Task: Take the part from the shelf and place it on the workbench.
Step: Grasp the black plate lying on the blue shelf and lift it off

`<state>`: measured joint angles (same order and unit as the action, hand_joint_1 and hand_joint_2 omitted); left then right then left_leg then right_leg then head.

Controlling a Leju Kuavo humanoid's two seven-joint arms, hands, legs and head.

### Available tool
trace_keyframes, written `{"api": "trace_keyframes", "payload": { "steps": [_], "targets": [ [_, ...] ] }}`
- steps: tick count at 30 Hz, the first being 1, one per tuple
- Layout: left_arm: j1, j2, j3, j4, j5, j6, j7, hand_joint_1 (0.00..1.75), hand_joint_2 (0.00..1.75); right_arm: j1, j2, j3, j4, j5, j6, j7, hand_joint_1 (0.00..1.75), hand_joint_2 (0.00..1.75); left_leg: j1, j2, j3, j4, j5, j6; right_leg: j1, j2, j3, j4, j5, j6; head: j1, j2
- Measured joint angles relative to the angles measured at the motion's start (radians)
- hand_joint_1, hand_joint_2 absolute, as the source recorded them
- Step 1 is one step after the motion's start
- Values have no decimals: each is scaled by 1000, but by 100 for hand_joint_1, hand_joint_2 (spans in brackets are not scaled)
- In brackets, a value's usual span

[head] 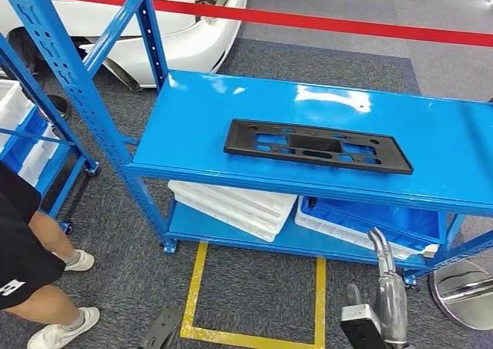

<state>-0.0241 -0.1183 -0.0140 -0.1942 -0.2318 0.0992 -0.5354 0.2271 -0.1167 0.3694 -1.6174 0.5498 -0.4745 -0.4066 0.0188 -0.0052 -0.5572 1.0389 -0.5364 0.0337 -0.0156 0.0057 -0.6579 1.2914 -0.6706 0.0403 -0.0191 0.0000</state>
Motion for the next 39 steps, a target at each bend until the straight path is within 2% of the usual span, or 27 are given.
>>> {"api": "trace_keyframes", "payload": {
  "steps": [1,2,4,5,6,8,10,11,12,14,15,16,17,19,20,21,23,25,26,28,30,31,32,34,35,36,39],
  "targets": [
    [1,0,0,0,-1,1,1,0,0,3,-1,-5,0,1,0,1,0,0,-1,-1,10,0,-7,0,0,0,-19,8,16,-1,0,0],
    [2,0,0,0,-4,1,1,0,0,5,-2,-10,-2,3,0,2,0,0,-2,-1,22,0,-15,-2,1,0,-20,-22,54,-4,0,0],
    [2,0,1,0,-8,2,2,0,0,6,-4,-17,-6,6,0,5,0,0,-2,-2,47,-3,-32,-6,5,-1,11,-143,149,-15,0,0],
    [1,0,1,0,-9,3,2,0,0,7,-5,-21,-8,7,0,7,0,0,-2,-2,54,-5,-37,-9,9,-2,23,-194,171,-21,-1,0],
    [0,0,1,0,-9,4,3,0,0,9,-5,-24,-10,9,0,8,0,0,-2,-2,58,-8,-42,-14,13,-3,30,-223,181,-27,-2,0],
    [-1,-1,1,0,-10,4,4,0,0,13,-6,-30,-14,12,0,9,0,0,-2,-2,64,-10,-41,-26,18,-1,34,-243,172,-39,-2,0],
    [-1,-1,1,0,-11,5,4,0,0,18,-7,-34,-21,15,0,9,0,0,-2,-1,69,3,-46,-36,14,1,52,-256,174,-49,-3,0],
    [-3,-1,1,0,-11,5,3,0,0,18,-7,-35,-23,17,0,9,0,0,-2,-1,61,26,-57,-39,11,1,63,-262,172,-55,-4,0],
    [-5,-1,1,0,-10,5,3,0,0,18,-7,-36,-26,19,0,9,0,0,-2,0,39,68,-77,-42,9,0,72,-266,169,-59,-5,0],
    [-8,-1,1,0,-10,5,3,0,0,19,-7,-37,-28,22,0,9,0,0,-2,0,-36,189,-122,-47,9,0,85,-269,159,-65,-6,0],
    [-6,0,1,0,-10,5,4,0,0,20,-7,-38,-28,23,0,9,0,0,-2,0,-72,237,-133,-48,9,0,92,-269,153,-66,-6,0],
    [-4,0,1,0,-10,5,4,0,0,22,-7,-39,-28,25,1,9,0,0,-2,0,-96,256,-126,-48,9,2,101,-269,145,-66,-6,0],
    [-2,0,1,0,-10,4,4,0,0,23,-7,-41,-28,28,1,10,0,0,-3,0,-103,240,-98,-47,9,4,112,-269,138,-65,-6,0],
    [-1,0,1,0,-10,4,4,0,0,24,-7,-48,-28,32,1,10,0,0,-6,0,-78,136,-6,-37,9,6,137,-269,120,-61,-6,0],
    [-2,0,1,1,-11,4,4,0,0,24,-7,-51,-28,34,2,10,0,0,-10,0,-66,85,20,-31,9,6,148,-270,112,-57,-4,0],
    [-2,1,1,1,-11,4,4,0,0,25,-7,-55,-28,35,2,11,0,0,-15,0,-57,48,34,-26,8,7,154,-271,106,-50,-4,0],
    [0,2,1,2,-11,4,5,0,0,27,-7,-60,-29,37,3,12,0,0,-21,0,-52,18,27,-16,8,8,162,-269,101,-36,-4,0],
    [1,3,2,2,-11,3,5,0,0,29,-7,-65,-32,39,4,12,0,0,-17,-1,-36,2,32,-6,8,7,166,-259,96,-24,-4,0],
    [0,2,2,2,-11,3,5,0,0,29,-7,-68,-34,39,5,12,0,0,-14,-1,-27,-4,32,-2,8,6,159,-241,87,-19,-3,0],
    [-3,2,2,2,-11,2,4,0,0,28,-8,-76,-35,40,6,12,0,0,-9,-1,-10,-13,27,3,6,3,109,-150,45,-8,-1,0],
    [-3,2,2,2,-12,0,5,0,0,29,-9,-81,-35,41,10,12,0,0,-7,-1,1,-14,16,5,3,1,31,-36,7,0,0,0],
    [-2,2,2,2,-12,0,5,0,0,31,-9,-82,-35,42,12,12,0,0,-7,-1,8,-14,9,5,1,0,3,-8,10,3,0,0],
    [-1,2,2,2,-13,0,5,0,0,32,-10,-84,-35,43,14,12,0,0,-6,-2,18,-14,1,3,0,0,-8,-18,35,5,0,0],
    [-1,2,2,2,-15,-1,5,0,0,32,-10,-87,-35,45,18,12,0,0,-3,-4,43,-15,-17,-4,-1,-1,15,-123,128,4,0,0],
    [-2,2,2,2,-15,-1,5,0,0,32,-10,-89,-35,45,20,12,0,0,-1,-4,54,-16,-25,-9,2,-2,29,-177,161,1,0,0],
    [-4,2,2,2,-15,-1,5,0,0,31,-10,-90,-34,46,22,12,0,0,-1,-5,59,-17,-31,-14,5,-3,40,-216,176,-6,1,0],
    [-5,2,2,3,-15,-1,5,0,0,33,-11,-95,-34,47,25,12,0,0,-3,-5,66,-19,-37,-31,10,-3,45,-246,170,-33,-1,0]
  ]
}}
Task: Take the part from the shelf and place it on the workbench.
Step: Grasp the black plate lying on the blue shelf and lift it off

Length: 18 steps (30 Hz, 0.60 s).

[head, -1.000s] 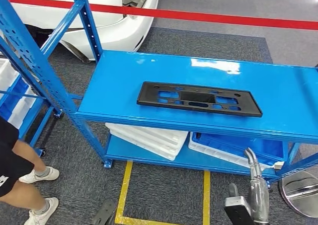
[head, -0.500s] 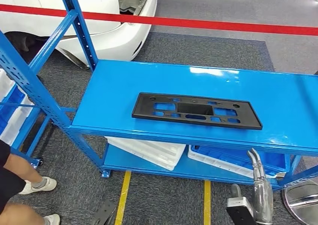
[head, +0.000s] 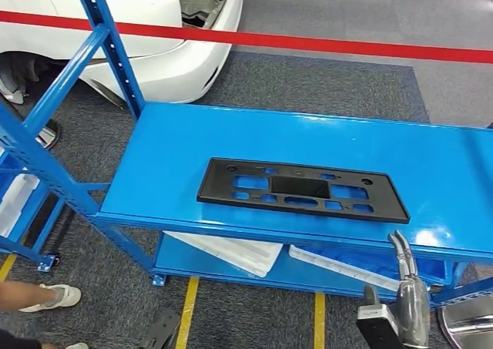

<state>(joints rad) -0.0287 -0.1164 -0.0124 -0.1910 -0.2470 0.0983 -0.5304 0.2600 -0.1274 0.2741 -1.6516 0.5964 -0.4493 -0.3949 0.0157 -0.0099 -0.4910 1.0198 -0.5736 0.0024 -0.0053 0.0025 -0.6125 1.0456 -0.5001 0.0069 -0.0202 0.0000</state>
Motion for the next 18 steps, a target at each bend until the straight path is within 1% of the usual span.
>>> {"api": "trace_keyframes", "payload": {
  "steps": [1,2,3,4,6,7,8,9,10,11,12,13,14,16,18],
  "targets": [
    [1,0,0,0,0,0,0,0,0,1,0,-2,-1,0,0,0,0,0,0,0,3,6,-3,-5,-2,1,6,-3,0,-7,-1,0],
    [0,0,0,0,0,0,0,0,0,1,0,-2,-2,1,1,-1,0,0,0,1,-3,26,-9,-8,-5,1,14,-7,-3,-13,-2,0],
    [-2,0,0,0,-1,0,0,0,0,0,0,-3,-3,3,2,-1,0,0,0,1,-20,62,-23,-11,-7,1,23,-9,-6,-19,-3,0],
    [-4,0,0,0,-1,0,0,0,0,-1,0,-4,-4,4,4,-2,0,0,1,1,-51,118,-44,-14,-7,0,29,-12,-11,-24,-3,0],
    [-3,0,0,0,-2,0,0,0,0,-1,1,-7,-5,9,9,-2,0,0,1,1,-135,246,-91,-18,-7,1,41,-12,-24,-30,-4,0],
    [-1,0,0,0,-2,0,0,0,0,-1,1,-8,-5,11,11,-2,0,0,0,1,-167,283,-97,-17,-6,2,50,-12,-31,-30,-4,0],
    [1,0,0,0,-2,0,0,0,0,-1,1,-8,-5,13,13,-2,0,0,0,1,-184,287,-82,-16,-6,3,61,-12,-39,-30,-4,0],
    [1,0,0,0,-3,-1,0,0,0,0,1,-8,-5,15,14,-3,0,0,-1,1,-183,253,-47,-13,-6,5,74,-12,-48,-29,-4,0],
    [2,0,0,0,-4,-1,0,0,0,-1,1,-9,-5,17,16,-3,0,0,-2,1,-171,193,4,-8,-6,5,89,-12,-58,-26,-4,0],
    [2,0,0,1,-6,0,1,0,0,-1,2,-9,-4,19,18,-3,0,0,-5,1,-159,138,46,-3,-5,5,103,-12,-67,-22,-3,0],
    [2,0,0,1,-8,1,1,0,0,-1,2,-10,-4,20,20,-3,0,0,-8,2,-149,91,72,2,-5,6,111,-12,-75,-17,-2,0],
    [3,1,0,1,-10,3,2,0,0,-1,2,-11,-3,21,23,-3,0,0,-12,2,-145,65,89,7,-5,6,117,-12,-82,-11,-1,0],
    [4,1,0,2,-12,7,4,0,0,-1,3,-12,-2,23,24,-4,0,0,-14,2,-146,57,88,9,-4,5,119,-12,-88,-6,0,0],
    [4,1,1,2,-14,16,6,0,0,-1,3,-15,-2,27,28,-4,0,0,-14,1,-145,47,95,11,-3,5,121,-14,-91,-5,0,0],
    [2,1,1,2,-15,22,8,0,0,-3,4,-17,-2,30,29,-4,0,0,-14,0,-144,45,93,13,-2,4,124,-19,-87,-8,0,0]
  ]
}}
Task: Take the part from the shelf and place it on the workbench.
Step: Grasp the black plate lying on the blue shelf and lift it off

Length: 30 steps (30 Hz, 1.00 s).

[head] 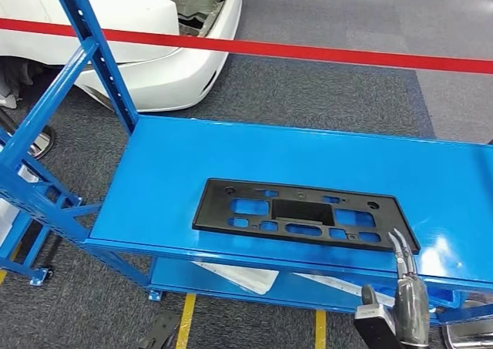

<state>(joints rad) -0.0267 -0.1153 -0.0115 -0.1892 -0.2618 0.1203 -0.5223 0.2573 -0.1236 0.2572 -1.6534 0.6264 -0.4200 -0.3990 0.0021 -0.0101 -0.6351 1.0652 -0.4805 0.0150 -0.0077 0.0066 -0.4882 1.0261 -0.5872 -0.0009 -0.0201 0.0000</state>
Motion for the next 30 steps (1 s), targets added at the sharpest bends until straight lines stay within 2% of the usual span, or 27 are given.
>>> {"api": "trace_keyframes", "payload": {
  "steps": [5,7,10,22,26,30],
  "targets": [
    [-3,-1,0,0,-2,10,9,0,0,-6,0,-4,0,6,2,0,0,0,-1,0,0,0,-8,9,0,0,8,-15,0,1,0,0],
    [-4,-1,0,0,-3,16,11,0,0,-8,0,-8,0,7,3,0,0,0,-2,0,0,0,-9,10,0,-1,11,-23,-3,5,0,0],
    [-4,-1,0,0,-6,26,22,0,0,-9,0,-14,0,5,14,2,0,0,-2,0,0,0,-10,11,0,-1,14,-30,-6,12,0,0],
    [-11,-1,-2,0,-54,76,57,0,0,-45,-21,-64,16,10,112,22,0,0,1,0,8,0,-10,12,3,-1,21,-30,-5,14,0,0],
    [-13,-1,-8,0,-82,91,63,0,0,-63,-53,-72,23,40,155,24,0,175,2,0,8,-1,-10,11,4,-1,21,-30,-5,14,0,0],
    [-17,-1,-19,0,-94,94,68,0,0,-82,-91,-73,33,76,194,27,0,175,2,0,8,-1,-10,11,4,-1,21,-30,-5,14,0,0]
  ]
}}
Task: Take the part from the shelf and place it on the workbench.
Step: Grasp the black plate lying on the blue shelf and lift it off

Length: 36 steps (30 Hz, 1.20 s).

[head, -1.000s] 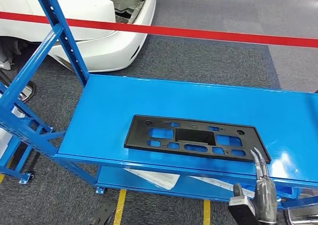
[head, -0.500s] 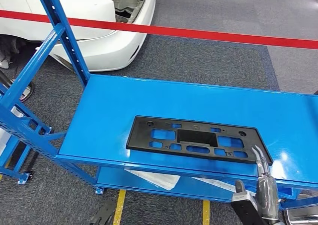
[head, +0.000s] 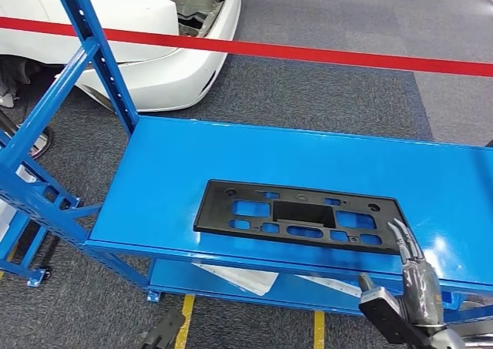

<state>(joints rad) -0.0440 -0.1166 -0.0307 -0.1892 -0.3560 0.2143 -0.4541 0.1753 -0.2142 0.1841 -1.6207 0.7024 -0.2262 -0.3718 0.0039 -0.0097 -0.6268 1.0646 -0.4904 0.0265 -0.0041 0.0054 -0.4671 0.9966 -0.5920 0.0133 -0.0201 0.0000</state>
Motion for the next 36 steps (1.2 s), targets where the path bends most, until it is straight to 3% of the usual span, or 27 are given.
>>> {"api": "trace_keyframes", "payload": {
  "steps": [9,17,36],
  "targets": [
    [-12,0,-13,0,-20,-2,18,0,0,-65,-87,17,34,69,125,7,0,175,0,0,0,0,0,0,0,0,1,0,0,0,0,0],
    [-22,-1,-17,0,-37,-1,31,0,0,-136,-130,71,85,94,205,-6,0,175,0,0,0,0,0,0,0,0,1,0,0,0,0,0],
    [-27,-6,-24,0,-72,-1,50,0,0,-335,-144,255,246,136,213,-5,0,175,1,0,1,0,0,0,1,0,1,0,0,0,0,0]
  ]
}}
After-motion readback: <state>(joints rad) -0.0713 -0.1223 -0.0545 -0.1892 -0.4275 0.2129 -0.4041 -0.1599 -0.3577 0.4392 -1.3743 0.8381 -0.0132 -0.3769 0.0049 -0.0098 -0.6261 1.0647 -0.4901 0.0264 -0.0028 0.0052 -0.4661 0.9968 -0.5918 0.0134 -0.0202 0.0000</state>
